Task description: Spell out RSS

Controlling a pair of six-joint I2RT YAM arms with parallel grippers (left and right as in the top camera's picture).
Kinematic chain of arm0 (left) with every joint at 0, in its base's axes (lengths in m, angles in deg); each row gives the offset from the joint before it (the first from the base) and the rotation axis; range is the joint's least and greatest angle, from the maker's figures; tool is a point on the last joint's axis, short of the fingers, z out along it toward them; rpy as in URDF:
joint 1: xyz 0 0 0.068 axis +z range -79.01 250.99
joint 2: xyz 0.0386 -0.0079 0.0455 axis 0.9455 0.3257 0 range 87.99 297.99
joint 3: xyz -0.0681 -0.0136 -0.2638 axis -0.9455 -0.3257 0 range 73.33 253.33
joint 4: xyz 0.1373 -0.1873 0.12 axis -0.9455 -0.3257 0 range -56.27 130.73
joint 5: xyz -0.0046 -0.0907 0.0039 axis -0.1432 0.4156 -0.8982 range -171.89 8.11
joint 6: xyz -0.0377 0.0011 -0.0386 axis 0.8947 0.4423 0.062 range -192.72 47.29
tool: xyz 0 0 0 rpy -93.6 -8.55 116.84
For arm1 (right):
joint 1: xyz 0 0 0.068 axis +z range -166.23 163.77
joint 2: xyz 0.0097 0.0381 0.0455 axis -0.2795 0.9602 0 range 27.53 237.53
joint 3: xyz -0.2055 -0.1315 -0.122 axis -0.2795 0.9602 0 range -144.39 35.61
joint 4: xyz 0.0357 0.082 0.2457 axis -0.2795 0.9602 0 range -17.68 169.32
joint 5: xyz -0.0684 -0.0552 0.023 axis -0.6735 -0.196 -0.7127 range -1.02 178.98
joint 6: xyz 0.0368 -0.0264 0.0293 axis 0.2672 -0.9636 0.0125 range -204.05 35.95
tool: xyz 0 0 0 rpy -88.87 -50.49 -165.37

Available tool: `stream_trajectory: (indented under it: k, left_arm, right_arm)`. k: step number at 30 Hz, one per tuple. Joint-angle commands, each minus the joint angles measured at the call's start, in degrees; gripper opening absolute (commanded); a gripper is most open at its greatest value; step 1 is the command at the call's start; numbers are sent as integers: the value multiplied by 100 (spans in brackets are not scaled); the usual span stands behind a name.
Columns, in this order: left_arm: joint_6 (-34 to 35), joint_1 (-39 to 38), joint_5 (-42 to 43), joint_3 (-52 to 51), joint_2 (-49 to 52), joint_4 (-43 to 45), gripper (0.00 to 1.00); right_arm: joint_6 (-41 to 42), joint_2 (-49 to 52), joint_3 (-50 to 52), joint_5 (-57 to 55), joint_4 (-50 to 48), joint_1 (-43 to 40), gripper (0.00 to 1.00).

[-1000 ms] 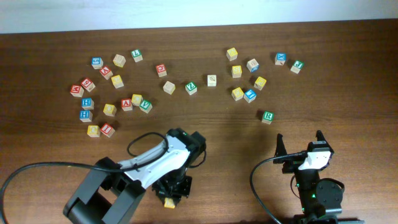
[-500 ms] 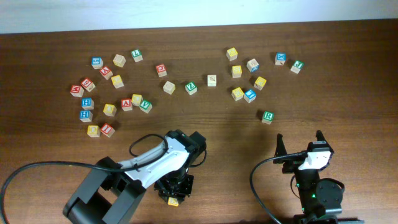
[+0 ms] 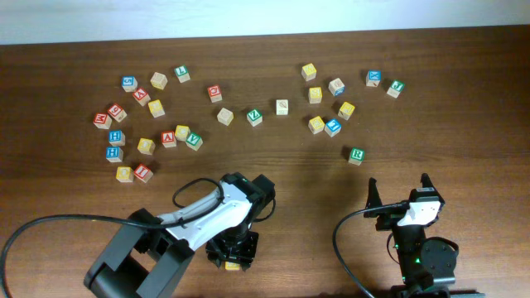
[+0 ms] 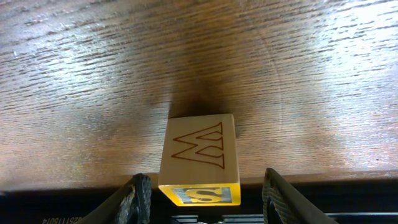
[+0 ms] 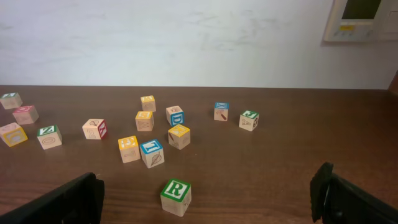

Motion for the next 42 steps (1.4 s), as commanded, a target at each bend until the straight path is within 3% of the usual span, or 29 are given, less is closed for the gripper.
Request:
stream_trajectory:
  k: [1, 8, 12, 15, 22, 31, 42]
  left_arm:
    - [251, -24, 63, -26, -76, 190, 43]
    - [267, -24, 61, -28, -76, 459, 24]
    - [267, -24, 66, -28, -76, 450, 23]
    - [262, -24, 155, -28, -76, 428, 32]
    - [262, -24, 302, -28, -76, 328, 35]
    - [262, -24, 299, -26, -76, 398, 17]
    - [260, -22, 151, 946, -76, 584, 21]
  right_arm:
    - [-17, -44, 50, -46, 9, -39, 98]
    - [-17, -44, 50, -48, 9, -39, 98]
    - [-17, -44, 50, -48, 9, -39, 98]
    - [-17, -44, 50, -46, 9, -39, 98]
    - [-17, -44, 50, -46, 9, -39, 98]
    - [-17, -44, 50, -46, 9, -39, 98]
    - [-17, -44, 50, -46, 9, -39, 98]
